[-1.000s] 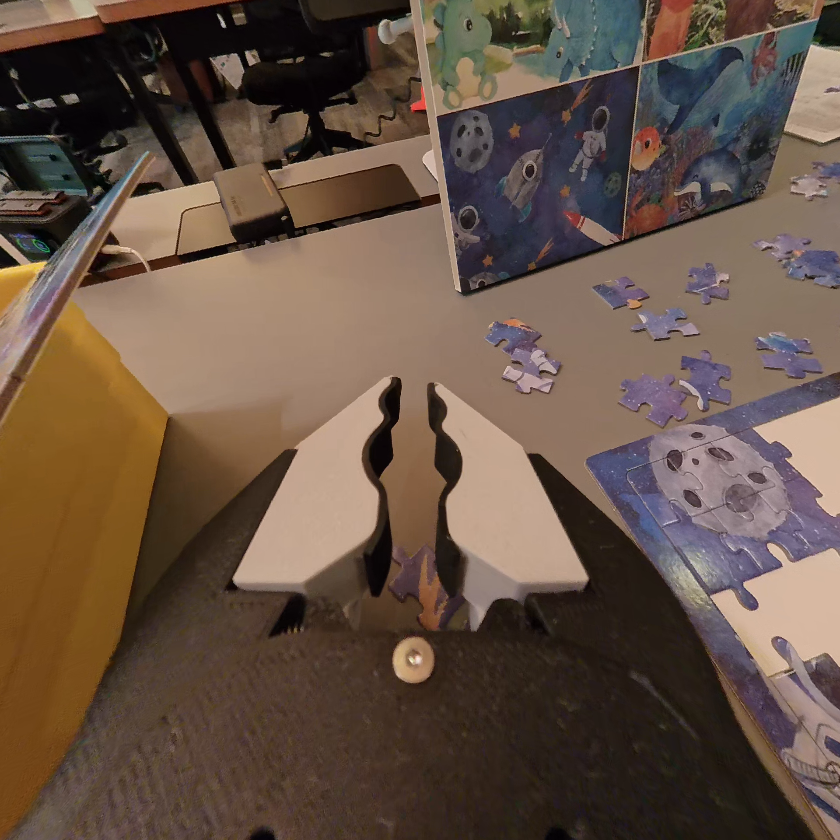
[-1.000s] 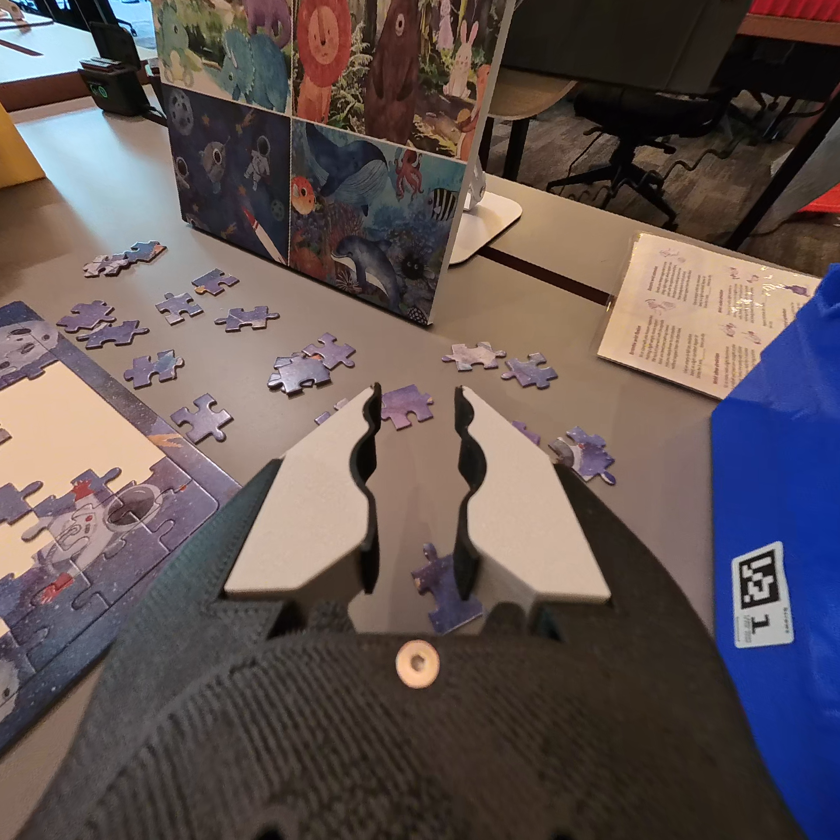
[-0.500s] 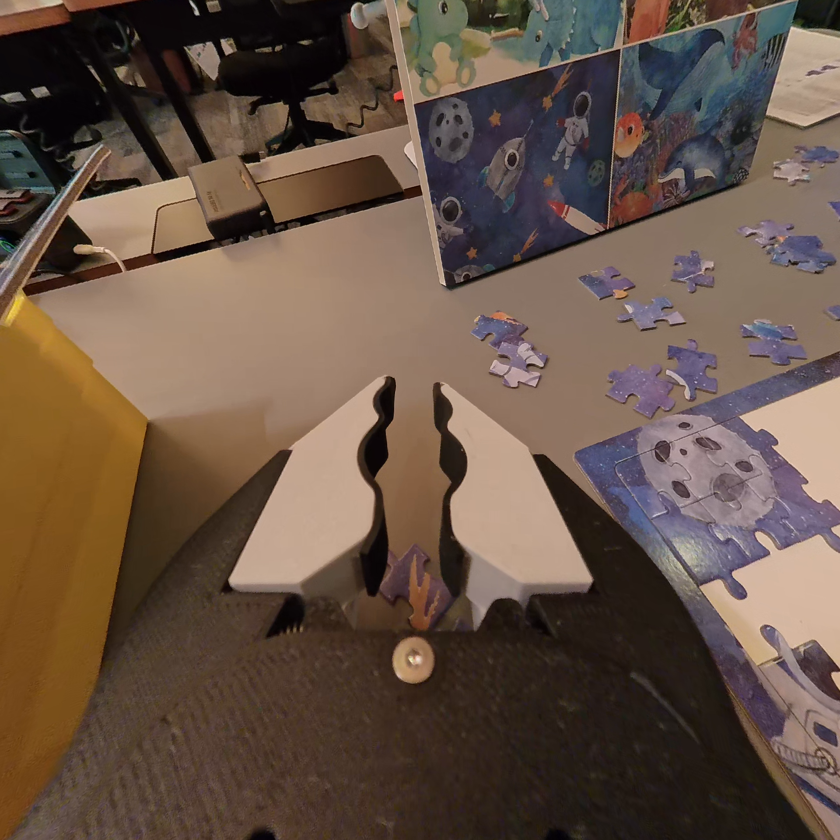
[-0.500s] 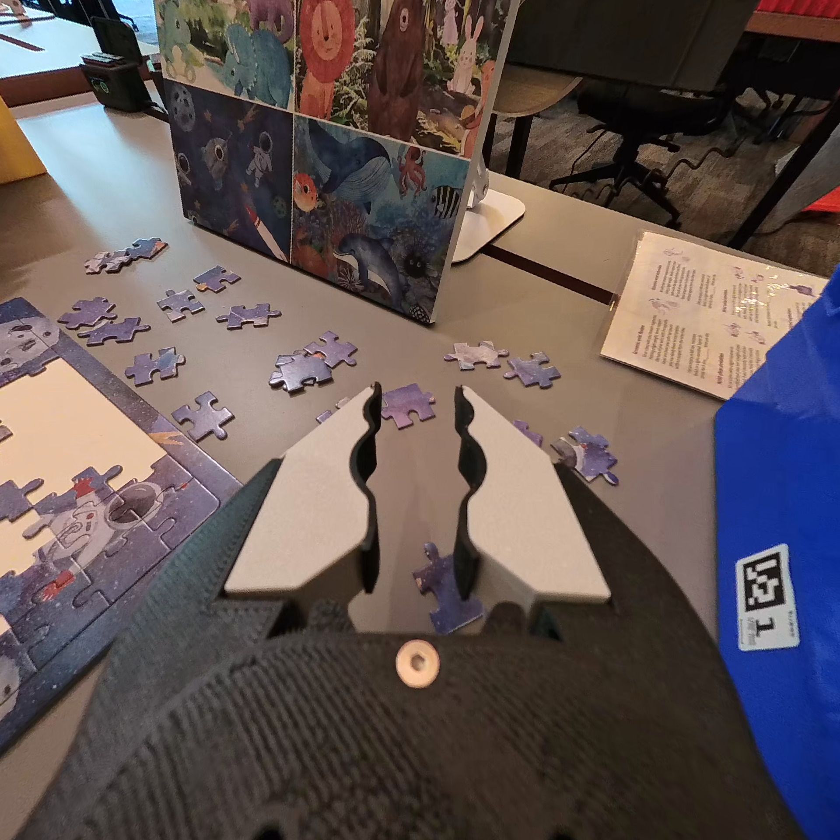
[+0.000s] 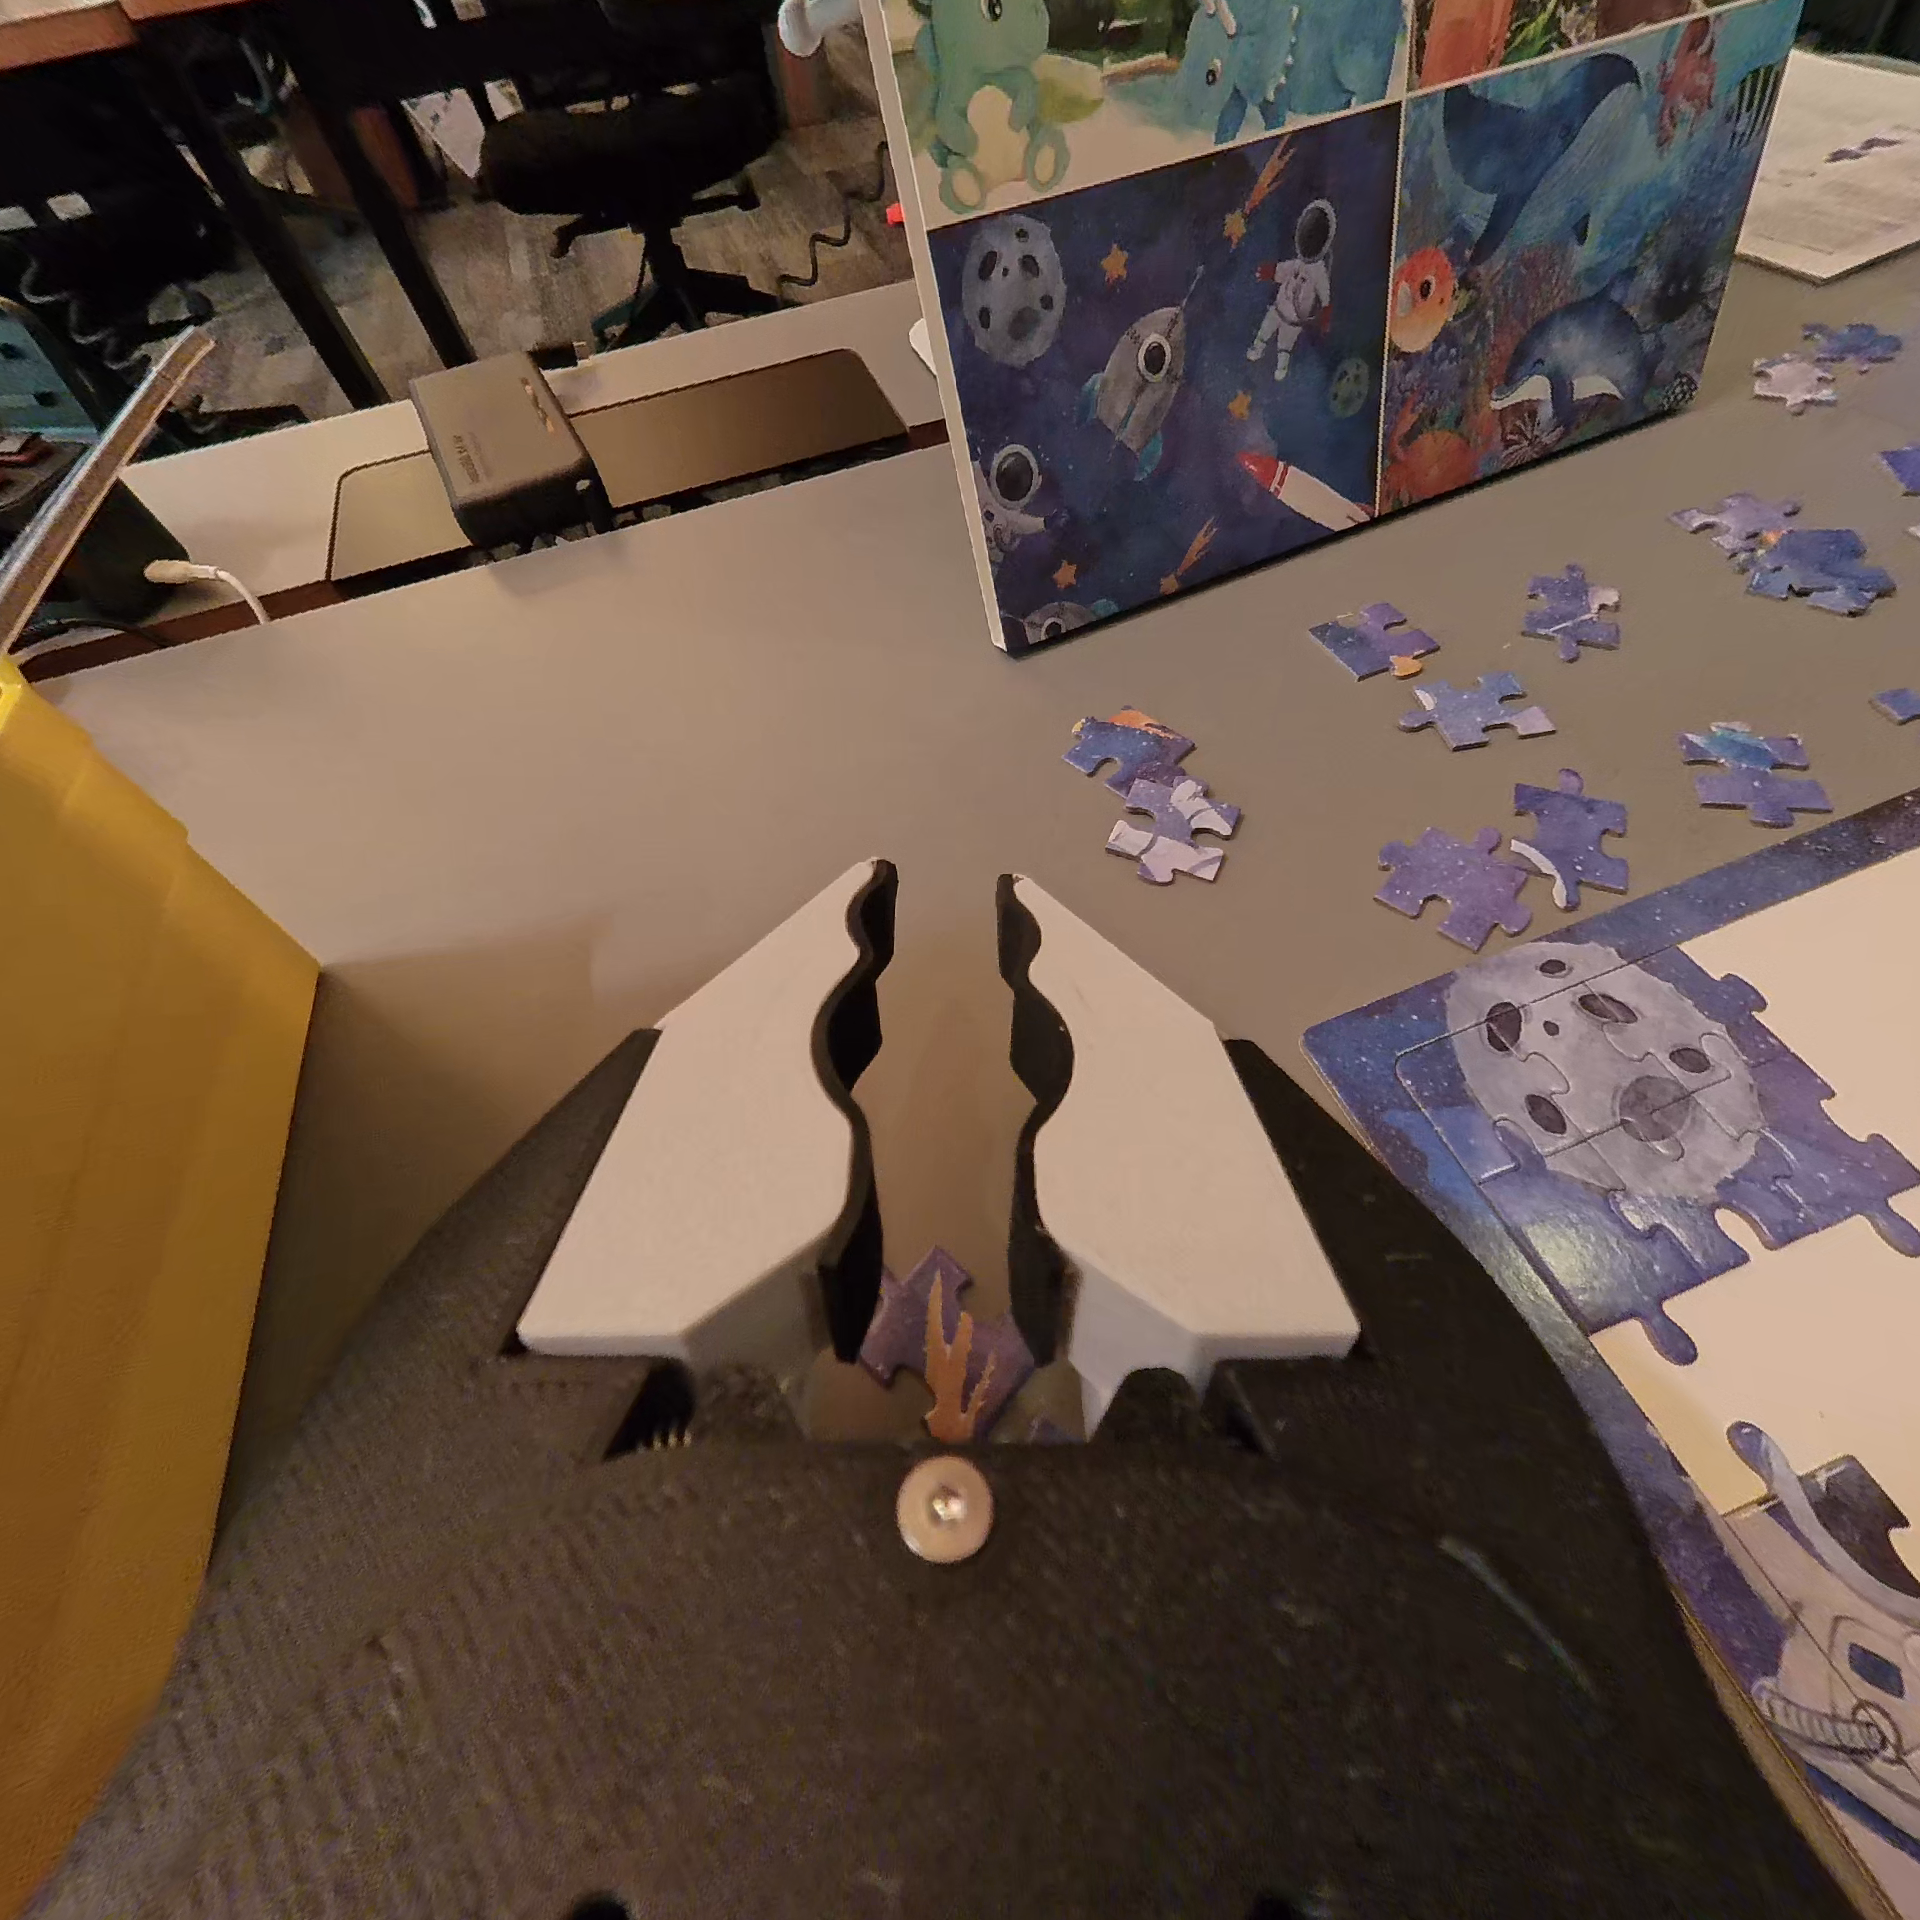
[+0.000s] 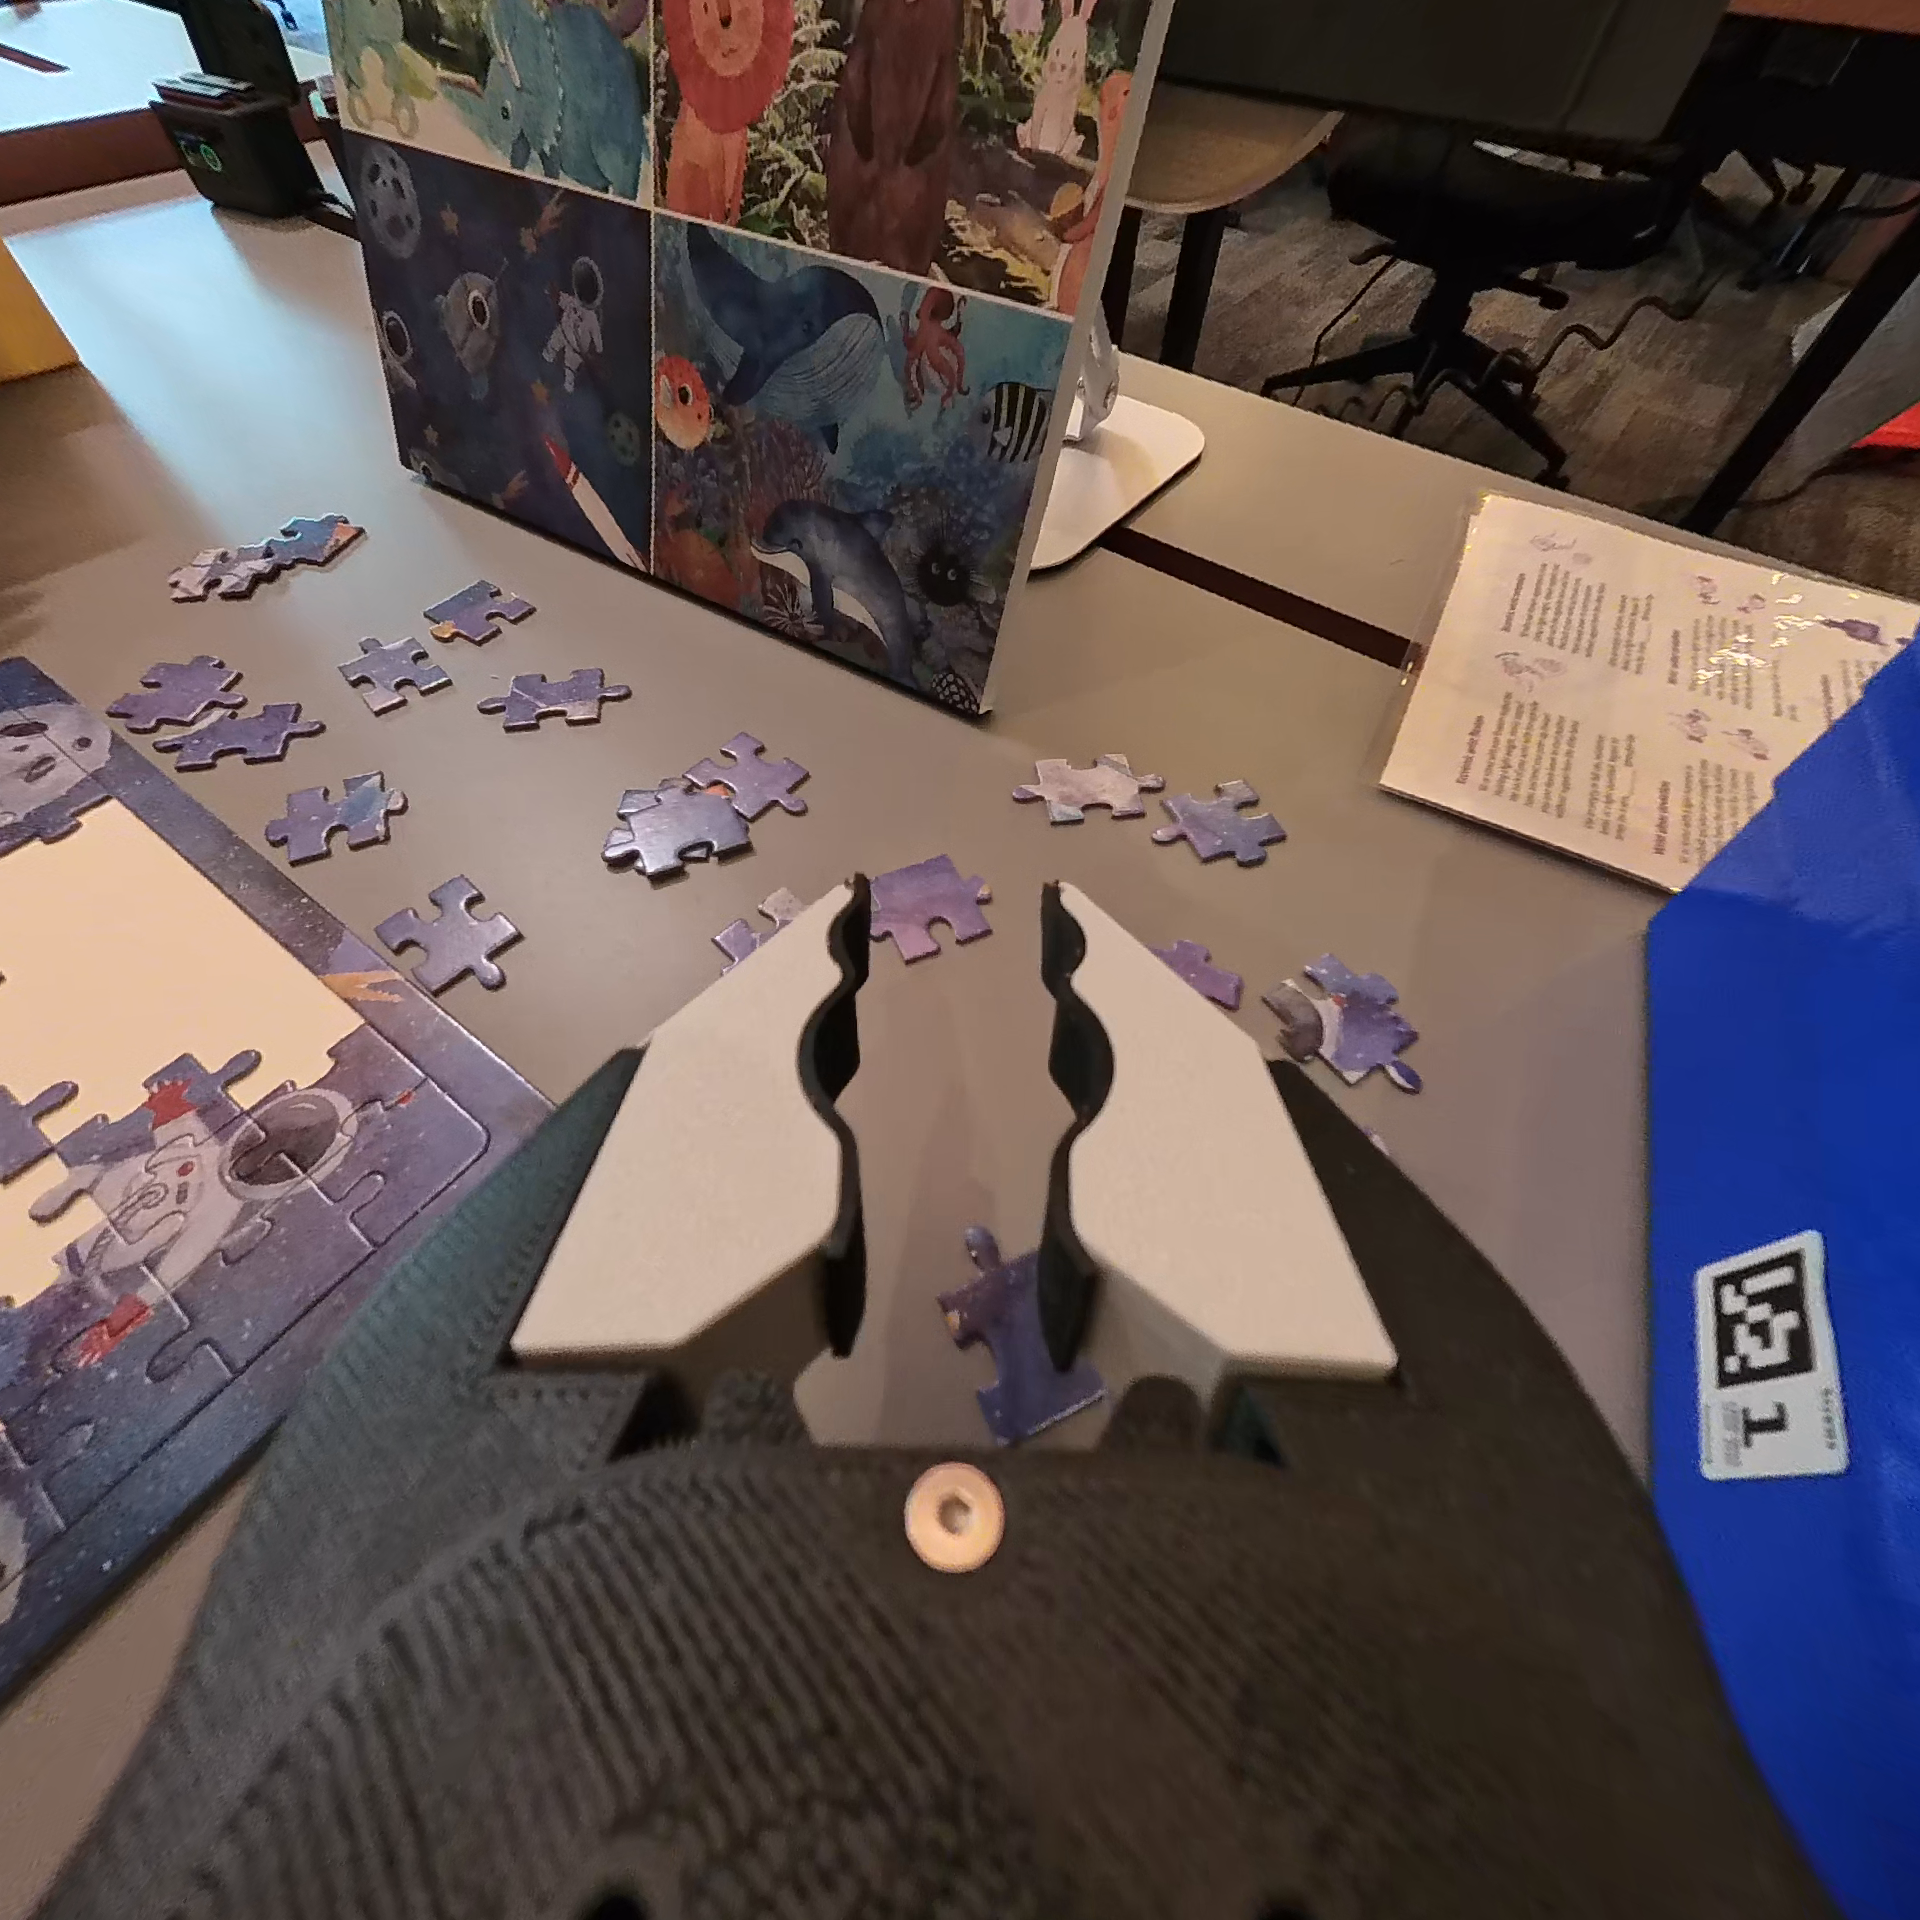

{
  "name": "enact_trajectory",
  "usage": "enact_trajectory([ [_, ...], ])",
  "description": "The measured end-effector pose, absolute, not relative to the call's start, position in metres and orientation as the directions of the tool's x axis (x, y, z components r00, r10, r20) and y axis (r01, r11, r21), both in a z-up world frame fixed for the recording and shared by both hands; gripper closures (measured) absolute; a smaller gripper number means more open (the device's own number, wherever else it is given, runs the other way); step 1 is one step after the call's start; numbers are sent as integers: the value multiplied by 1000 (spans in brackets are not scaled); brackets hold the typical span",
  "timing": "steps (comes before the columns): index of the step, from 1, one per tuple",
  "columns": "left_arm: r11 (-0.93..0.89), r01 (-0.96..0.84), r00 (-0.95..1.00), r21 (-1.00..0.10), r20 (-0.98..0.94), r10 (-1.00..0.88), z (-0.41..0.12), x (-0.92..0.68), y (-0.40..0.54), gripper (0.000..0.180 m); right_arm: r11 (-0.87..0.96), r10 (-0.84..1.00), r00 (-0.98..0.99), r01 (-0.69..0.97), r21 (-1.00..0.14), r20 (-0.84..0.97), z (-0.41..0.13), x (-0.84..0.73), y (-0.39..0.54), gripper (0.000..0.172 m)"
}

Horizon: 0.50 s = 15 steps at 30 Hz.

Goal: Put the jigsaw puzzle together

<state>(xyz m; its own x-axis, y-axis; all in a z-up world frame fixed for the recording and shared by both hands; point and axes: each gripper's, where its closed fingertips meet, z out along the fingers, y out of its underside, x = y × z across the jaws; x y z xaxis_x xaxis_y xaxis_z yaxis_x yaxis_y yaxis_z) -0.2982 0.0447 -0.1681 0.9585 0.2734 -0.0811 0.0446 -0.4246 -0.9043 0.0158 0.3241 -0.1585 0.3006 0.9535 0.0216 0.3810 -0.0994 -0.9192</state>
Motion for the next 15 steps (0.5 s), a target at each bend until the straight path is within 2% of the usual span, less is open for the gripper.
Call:
enact_trajectory([
  [15,-433,42,961,-900,-83,265,-170,-297,46,161,-83,953,301,376,-923,36,-155,16,323,140],
])
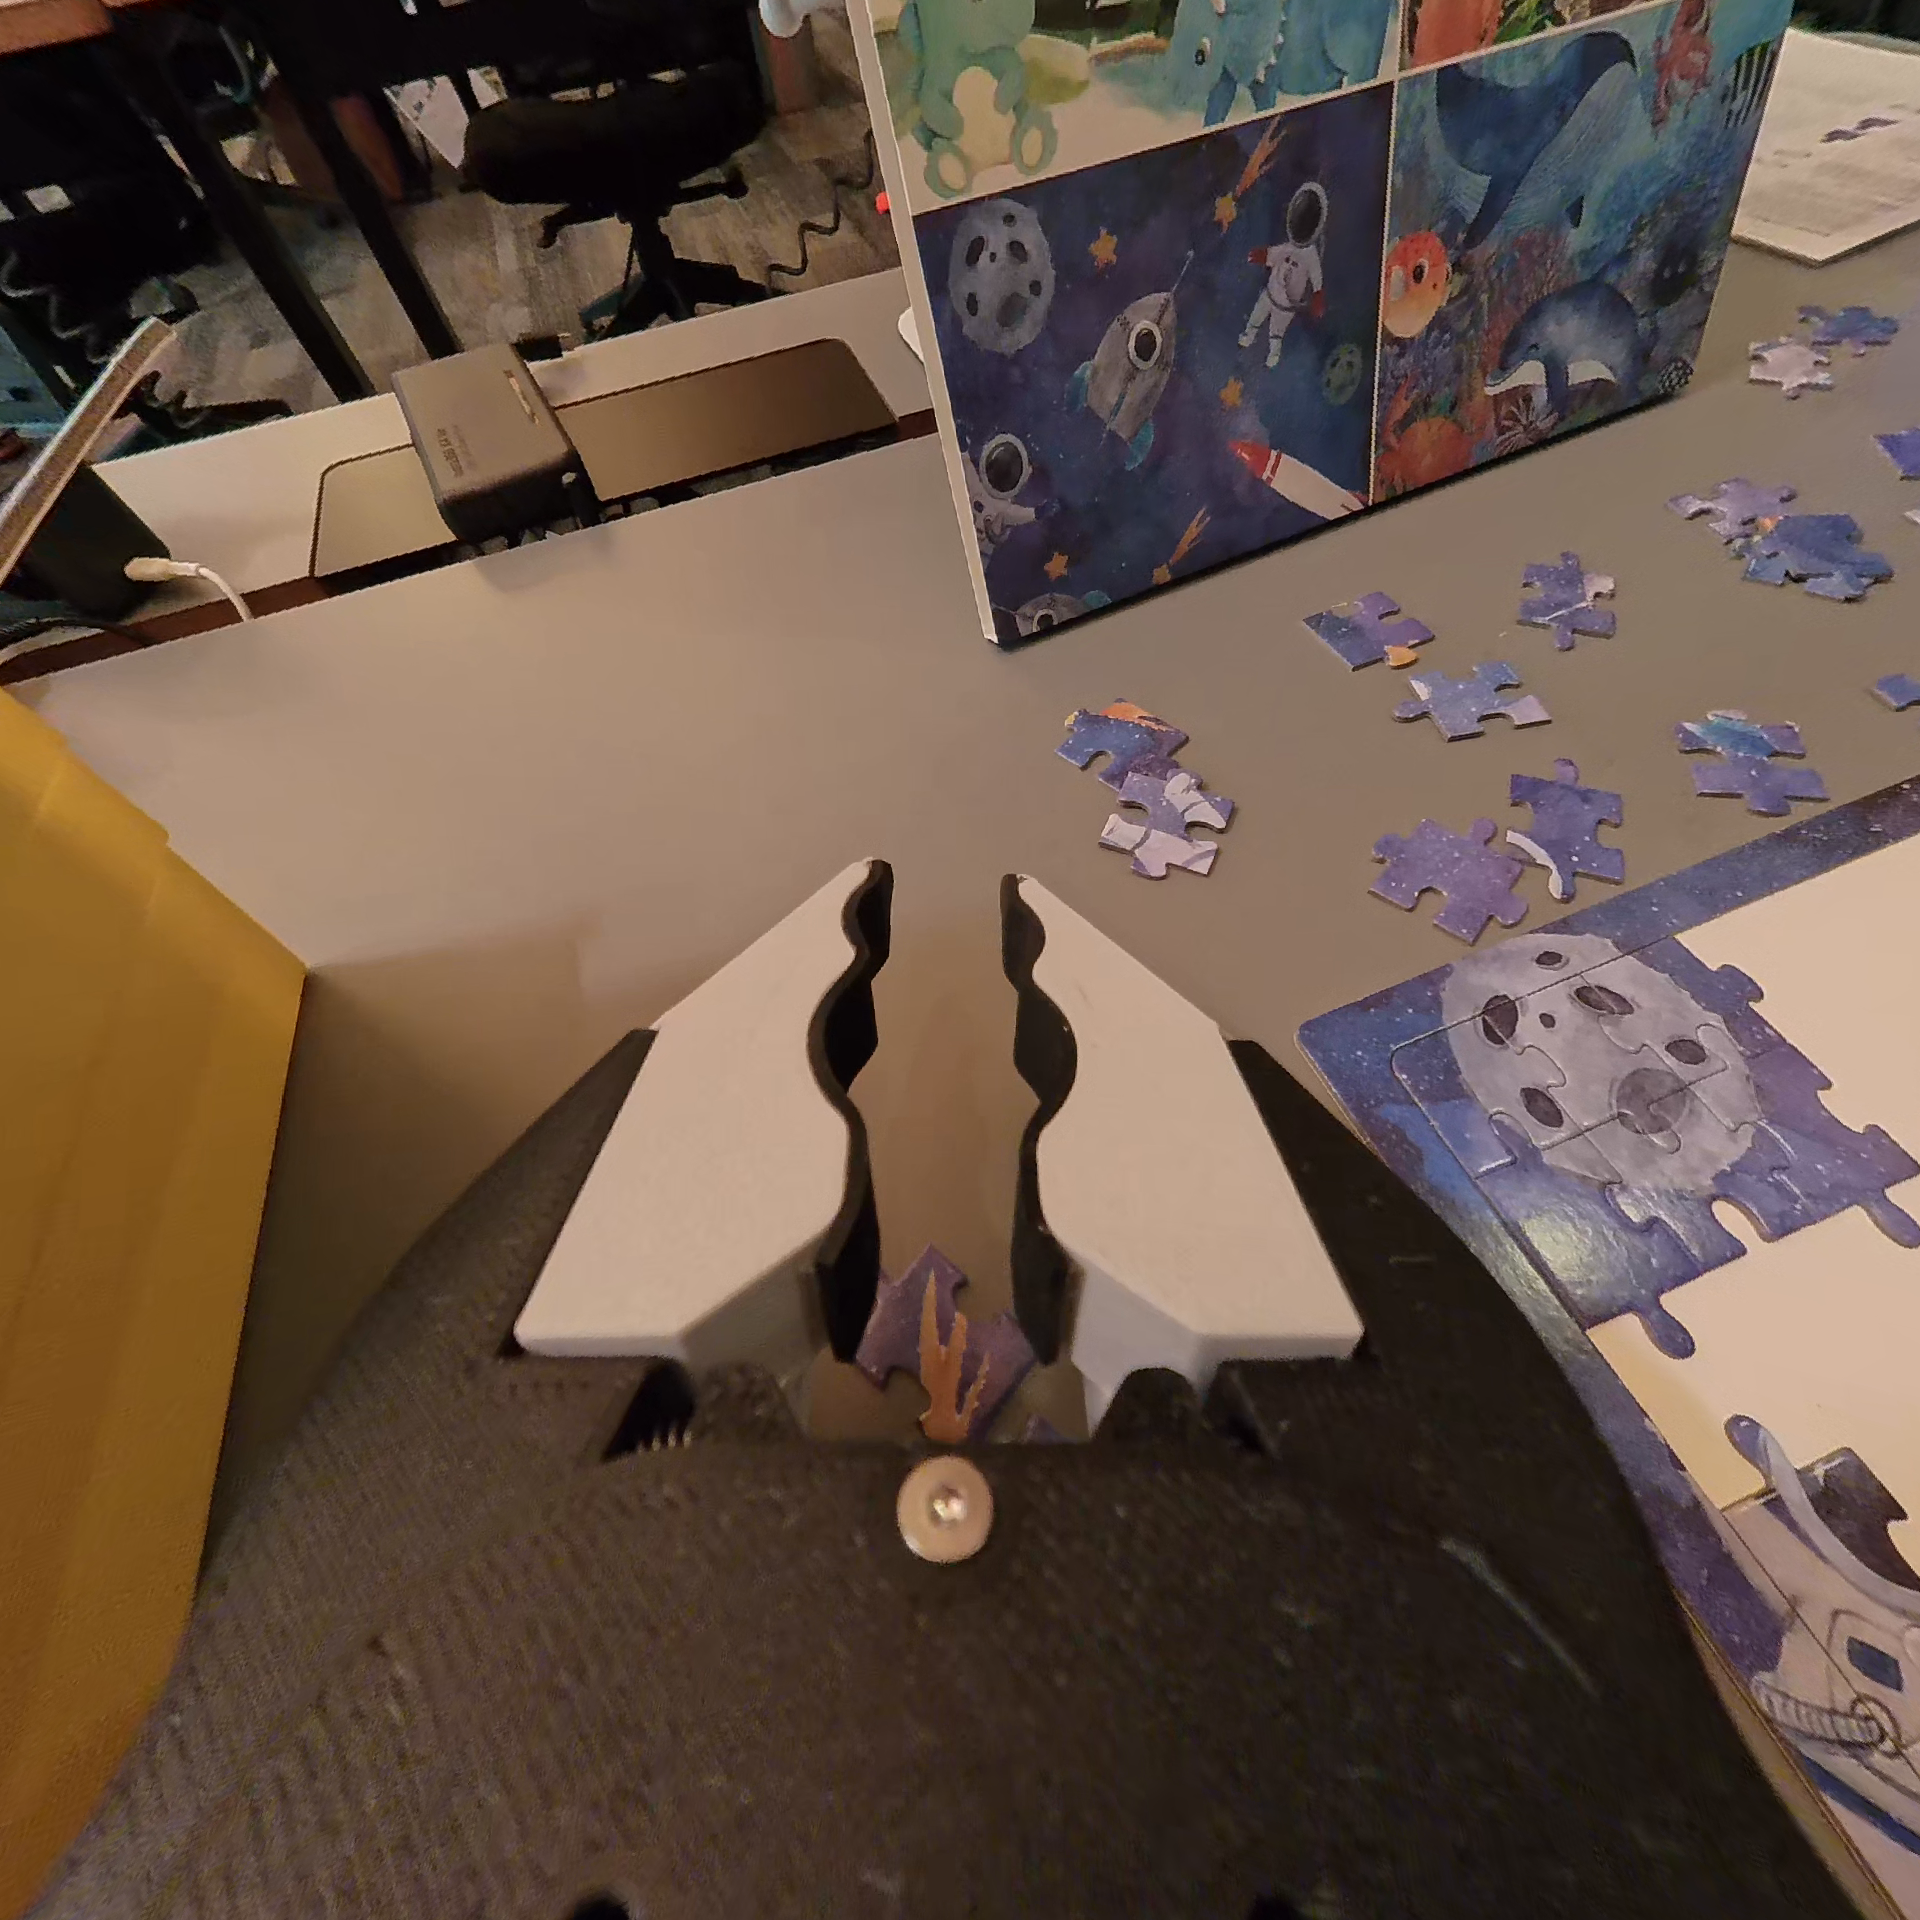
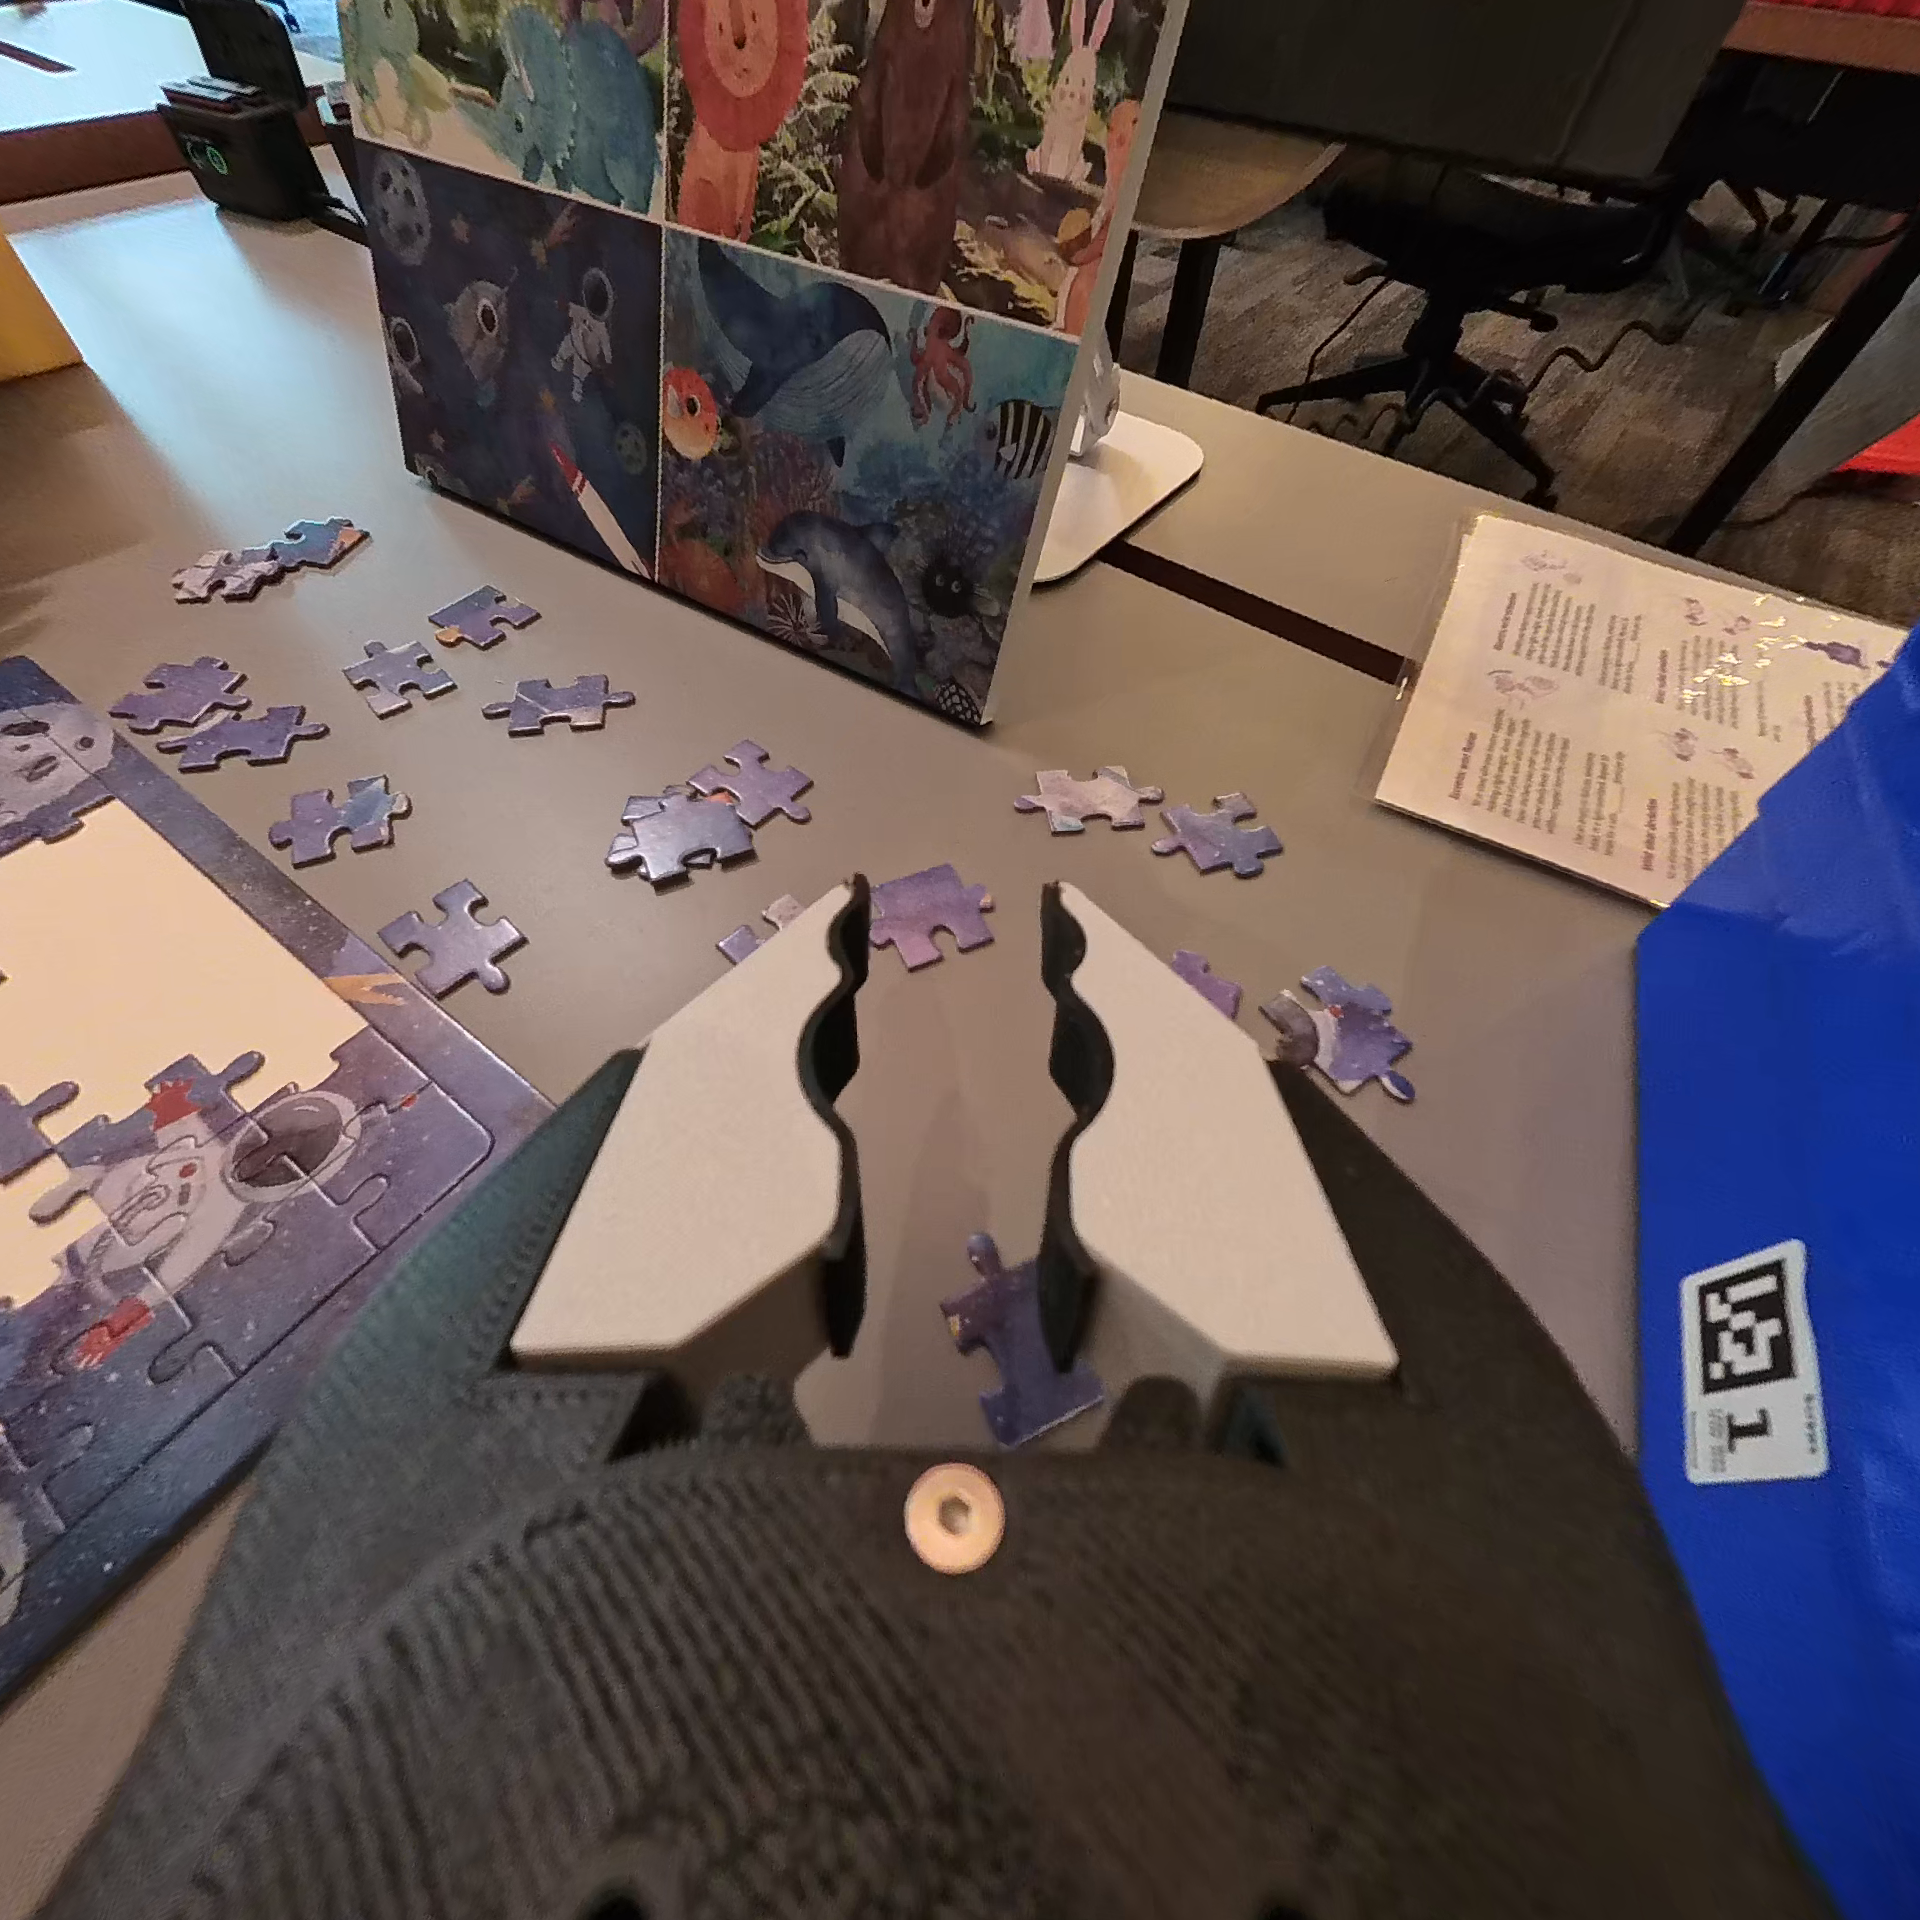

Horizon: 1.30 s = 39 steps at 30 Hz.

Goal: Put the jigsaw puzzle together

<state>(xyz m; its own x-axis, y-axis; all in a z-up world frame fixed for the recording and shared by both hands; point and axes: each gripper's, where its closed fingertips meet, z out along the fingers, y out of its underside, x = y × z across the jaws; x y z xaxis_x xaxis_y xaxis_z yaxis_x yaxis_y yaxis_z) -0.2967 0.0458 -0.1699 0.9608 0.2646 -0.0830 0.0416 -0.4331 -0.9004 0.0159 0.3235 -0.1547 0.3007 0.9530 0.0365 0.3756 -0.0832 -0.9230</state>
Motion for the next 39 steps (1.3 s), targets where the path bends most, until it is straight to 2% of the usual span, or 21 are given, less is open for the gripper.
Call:
enact_trajectory([
  [8,-436,39,962,-899,-84,258,-171,-295,47,161,-178,949,299,231,-956,-105,-134,23,328,141],
  [15,-441,36,963,-897,-86,254,-172,-294,47,160,-139,949,307,204,-969,-72,-122,26,328,143],
  [24,-444,35,964,-895,-87,251,-173,-293,48,160,-121,972,229,300,-946,-52,-146,5,307,137],
  [30,-441,39,965,-897,-80,249,-172,-293,49,160,-142,987,127,349,-926,-103,-162,-33,277,135],
  [34,-440,37,966,-897,-80,246,-172,-293,49,160,-70,995,91,437,-896,-34,-172,-62,270,132],
  [39,-441,38,967,-897,-77,241,-172,-292,49,159,-80,995,84,491,-868,-45,-183,-79,275,135],
])
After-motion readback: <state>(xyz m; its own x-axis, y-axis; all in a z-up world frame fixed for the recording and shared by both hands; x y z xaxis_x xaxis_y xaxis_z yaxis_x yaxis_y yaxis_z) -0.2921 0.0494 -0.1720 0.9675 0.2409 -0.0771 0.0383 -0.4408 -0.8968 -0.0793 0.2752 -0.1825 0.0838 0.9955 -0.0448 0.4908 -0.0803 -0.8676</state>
